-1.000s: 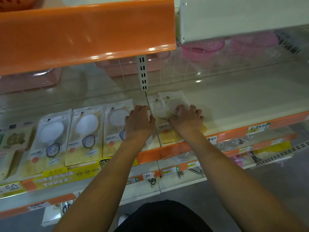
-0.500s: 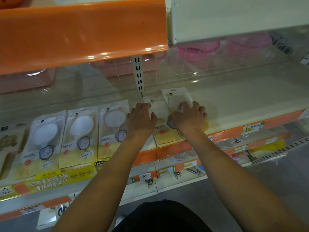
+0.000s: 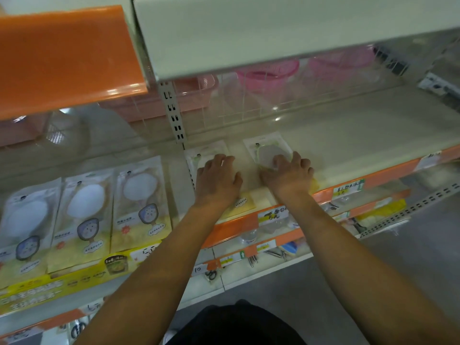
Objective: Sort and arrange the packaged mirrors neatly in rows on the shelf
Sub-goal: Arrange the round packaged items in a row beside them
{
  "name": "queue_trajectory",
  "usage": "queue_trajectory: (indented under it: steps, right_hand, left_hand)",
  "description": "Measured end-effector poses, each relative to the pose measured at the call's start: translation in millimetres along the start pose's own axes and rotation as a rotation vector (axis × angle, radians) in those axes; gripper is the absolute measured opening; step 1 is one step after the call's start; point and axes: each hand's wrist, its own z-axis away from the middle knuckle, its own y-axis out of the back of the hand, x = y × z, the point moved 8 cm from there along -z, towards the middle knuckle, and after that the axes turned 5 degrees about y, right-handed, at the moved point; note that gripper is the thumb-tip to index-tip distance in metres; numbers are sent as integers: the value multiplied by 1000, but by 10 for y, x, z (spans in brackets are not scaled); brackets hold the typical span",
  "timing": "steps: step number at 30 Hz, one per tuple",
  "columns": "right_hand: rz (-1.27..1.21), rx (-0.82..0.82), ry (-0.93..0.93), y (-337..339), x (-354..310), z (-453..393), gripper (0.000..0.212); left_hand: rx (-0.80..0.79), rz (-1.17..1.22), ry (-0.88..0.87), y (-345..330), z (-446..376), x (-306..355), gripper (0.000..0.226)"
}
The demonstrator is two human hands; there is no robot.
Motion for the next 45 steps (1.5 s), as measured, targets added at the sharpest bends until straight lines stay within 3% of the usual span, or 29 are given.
queue_trajectory:
  steps: [3, 6, 10, 16, 18, 22, 26, 35, 45]
  right_hand:
    - [-24, 18, 16, 22, -67, 53, 69]
    - [-164, 116, 191, 174, -466, 202, 61]
    - [-247, 38, 347, 122, -1106, 412, 56]
    - [-30, -156, 219, -362, -1467, 594, 87]
    - [30, -213, 192, -440, -1476, 630, 81]
    - [12, -134, 189, -365, -1519, 655, 61]
    - [-94, -152, 122, -308, -1537, 658, 72]
    - [-249, -166, 142, -321, -1812, 806, 69]
    - [-163, -108, 279, -421, -2131, 934, 53]
  left_hand:
    - [12, 0, 10, 51, 29, -47, 44]
    - [70, 12, 19, 211, 112, -216, 41]
    - [122, 15, 97, 432, 279, -640, 41]
    - [155, 37, 177, 642, 611, -1155, 42]
    - [145, 41, 180, 655, 680, -1228, 42]
    - [120, 53, 183, 652, 717, -1295, 42]
    - [114, 59, 135, 651, 736, -1275, 42]
    - [105, 67, 167, 689, 741, -1445, 41]
    - [132, 96, 225, 775, 819, -1750, 41]
